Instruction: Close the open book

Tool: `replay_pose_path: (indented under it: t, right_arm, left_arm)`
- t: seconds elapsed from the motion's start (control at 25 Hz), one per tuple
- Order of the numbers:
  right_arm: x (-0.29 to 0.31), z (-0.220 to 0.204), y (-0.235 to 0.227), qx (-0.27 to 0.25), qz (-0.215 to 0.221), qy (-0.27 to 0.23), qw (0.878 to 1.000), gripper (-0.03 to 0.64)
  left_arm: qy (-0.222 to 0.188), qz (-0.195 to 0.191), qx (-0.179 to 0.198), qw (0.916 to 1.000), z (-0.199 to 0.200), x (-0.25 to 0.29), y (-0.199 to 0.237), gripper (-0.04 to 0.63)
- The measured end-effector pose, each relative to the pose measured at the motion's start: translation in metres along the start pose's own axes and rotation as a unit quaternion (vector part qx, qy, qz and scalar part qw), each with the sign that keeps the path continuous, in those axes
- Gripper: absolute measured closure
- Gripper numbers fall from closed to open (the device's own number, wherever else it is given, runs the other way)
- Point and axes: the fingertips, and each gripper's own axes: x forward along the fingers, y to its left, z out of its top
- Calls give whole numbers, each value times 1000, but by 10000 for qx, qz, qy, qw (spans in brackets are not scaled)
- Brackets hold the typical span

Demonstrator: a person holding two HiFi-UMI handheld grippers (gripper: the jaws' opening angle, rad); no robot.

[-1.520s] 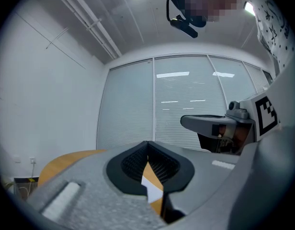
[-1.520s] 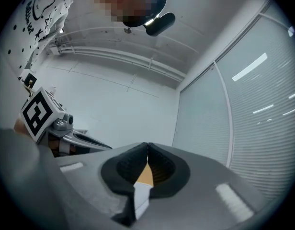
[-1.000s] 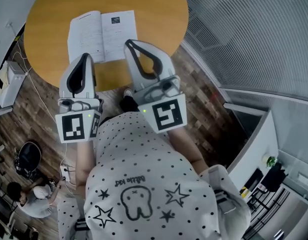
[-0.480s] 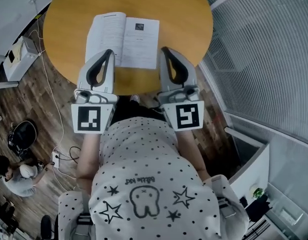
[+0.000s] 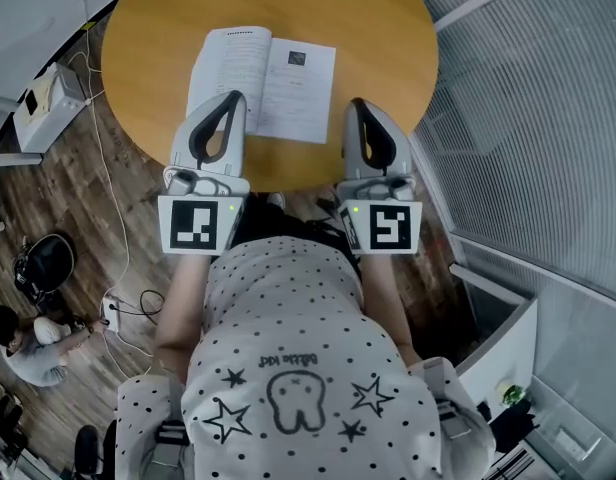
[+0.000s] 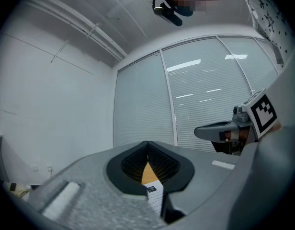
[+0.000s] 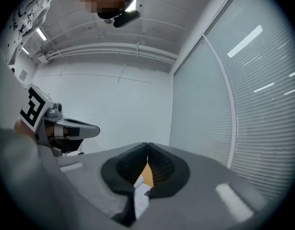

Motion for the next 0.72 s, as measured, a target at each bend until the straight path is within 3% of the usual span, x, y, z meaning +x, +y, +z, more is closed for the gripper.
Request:
replay_pose_path:
  t: [0.72]
  right_arm:
    - [10, 9, 42, -13, -55, 262, 9996, 612]
  left_arm:
    - [227, -76, -201, 9995, -4, -14, 36, 586]
